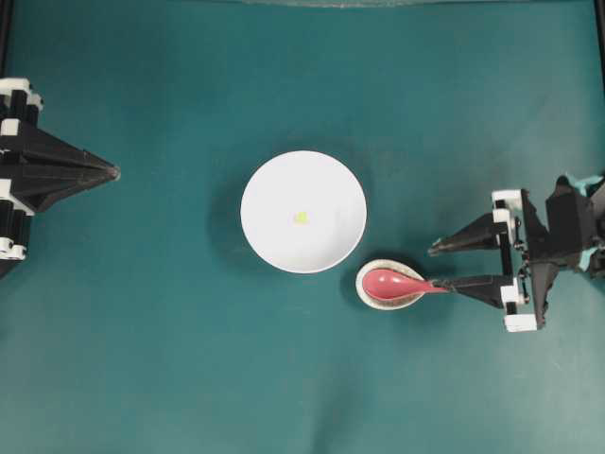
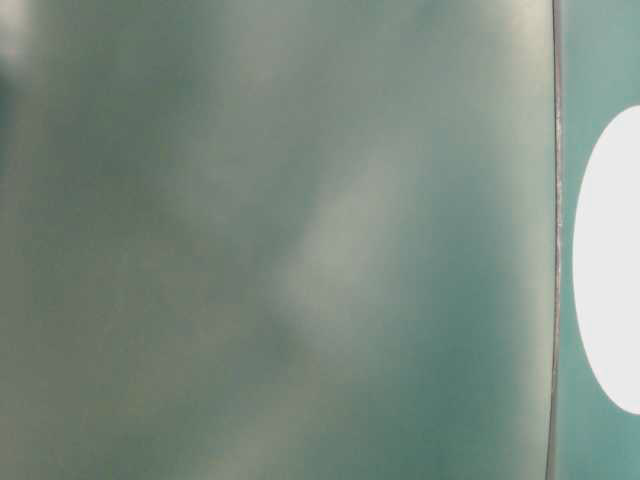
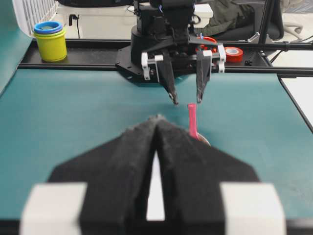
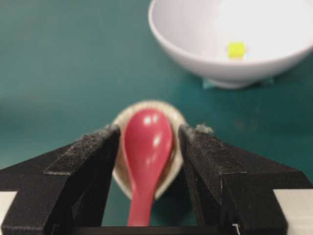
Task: Scoop the yellow hexagonal prism block from the bowl with a spoon using the right arm.
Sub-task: 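Close the right gripper on the pink spoon handle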
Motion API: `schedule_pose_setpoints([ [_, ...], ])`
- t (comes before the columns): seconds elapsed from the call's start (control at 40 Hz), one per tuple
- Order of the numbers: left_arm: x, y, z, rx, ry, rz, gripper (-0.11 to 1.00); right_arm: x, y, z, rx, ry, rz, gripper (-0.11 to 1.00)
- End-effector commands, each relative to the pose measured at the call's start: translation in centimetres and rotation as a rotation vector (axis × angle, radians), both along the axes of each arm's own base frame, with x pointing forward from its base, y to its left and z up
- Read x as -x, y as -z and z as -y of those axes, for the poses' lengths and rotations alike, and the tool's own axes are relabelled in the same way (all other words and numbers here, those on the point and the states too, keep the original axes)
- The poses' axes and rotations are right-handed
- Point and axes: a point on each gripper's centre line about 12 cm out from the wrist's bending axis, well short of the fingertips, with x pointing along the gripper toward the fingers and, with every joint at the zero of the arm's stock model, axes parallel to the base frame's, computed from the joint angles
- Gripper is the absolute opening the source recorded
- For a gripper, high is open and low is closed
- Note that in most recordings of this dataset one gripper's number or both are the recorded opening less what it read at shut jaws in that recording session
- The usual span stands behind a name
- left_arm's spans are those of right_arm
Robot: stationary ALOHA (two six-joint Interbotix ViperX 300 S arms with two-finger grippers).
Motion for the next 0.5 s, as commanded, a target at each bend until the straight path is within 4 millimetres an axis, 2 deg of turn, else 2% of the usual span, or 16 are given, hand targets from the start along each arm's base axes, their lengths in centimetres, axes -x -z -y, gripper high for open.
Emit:
schedule_pose_setpoints([
  [0.0,-0.3,-1.0,0.0,-0.002,-0.001,0.023,0.03,-0.1,0.1,-0.5,0.002,0.001,0.019,0.56],
  [0.48,-0.3,-0.8,0.0,0.000,0.001,0.006,0.03,0.5,2.0,-1.8,0.003,0.037,-0.042,0.56],
])
